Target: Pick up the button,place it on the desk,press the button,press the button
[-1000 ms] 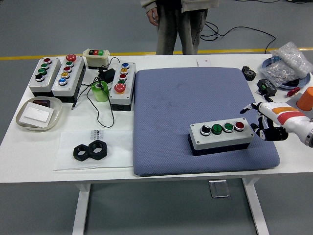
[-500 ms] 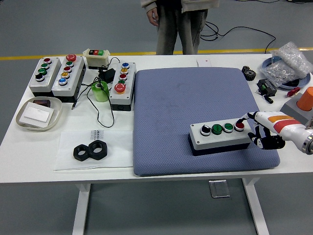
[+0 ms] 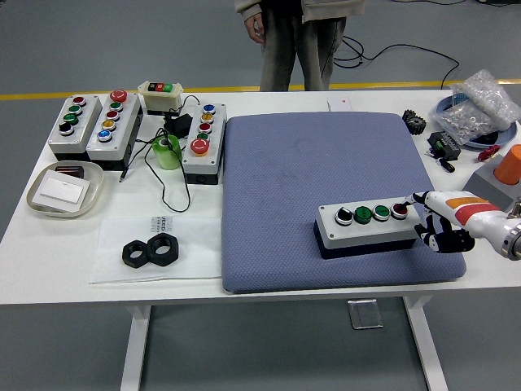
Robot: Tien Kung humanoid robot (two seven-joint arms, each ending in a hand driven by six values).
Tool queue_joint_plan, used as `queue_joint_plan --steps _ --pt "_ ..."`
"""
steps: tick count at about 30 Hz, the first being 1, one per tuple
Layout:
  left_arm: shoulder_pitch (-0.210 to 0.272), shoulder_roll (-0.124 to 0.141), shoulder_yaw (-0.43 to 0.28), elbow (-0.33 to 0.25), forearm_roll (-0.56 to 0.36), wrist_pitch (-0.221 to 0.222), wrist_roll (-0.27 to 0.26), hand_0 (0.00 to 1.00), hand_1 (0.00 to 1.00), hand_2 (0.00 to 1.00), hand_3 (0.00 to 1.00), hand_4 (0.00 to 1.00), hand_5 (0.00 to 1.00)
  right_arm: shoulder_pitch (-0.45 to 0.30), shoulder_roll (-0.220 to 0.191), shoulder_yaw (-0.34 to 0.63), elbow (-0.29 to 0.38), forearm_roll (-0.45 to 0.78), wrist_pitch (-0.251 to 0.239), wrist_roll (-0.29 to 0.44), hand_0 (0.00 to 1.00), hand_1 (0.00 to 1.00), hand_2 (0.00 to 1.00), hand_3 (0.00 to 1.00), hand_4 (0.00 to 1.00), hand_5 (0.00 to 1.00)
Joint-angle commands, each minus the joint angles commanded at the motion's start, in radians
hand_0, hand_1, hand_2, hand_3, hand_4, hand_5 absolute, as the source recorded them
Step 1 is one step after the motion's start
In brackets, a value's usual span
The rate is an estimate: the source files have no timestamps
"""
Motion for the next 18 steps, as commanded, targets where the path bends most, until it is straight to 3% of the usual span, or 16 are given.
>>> queue_joint_plan --steps 8,18 --pt "-0.002 0.000 0.000 0.000 -0.001 0.000 0.000 0.742 0.829 0.878 0.831 0.637 0.998 0.002 -0.002 -0.005 0.006 0.000 0.017 -0.006 0.285 0.141 0.271 0.761 0.411 0.002" --pt "0.001 0.000 -0.005 0.000 0.008 0.000 0.002 0.742 0.828 0.878 0.831 0.637 0.998 -0.008 -0.010 0.053 0.059 0.006 -0.033 0.008 0.286 0.140 0.271 0.770 0.409 0.002"
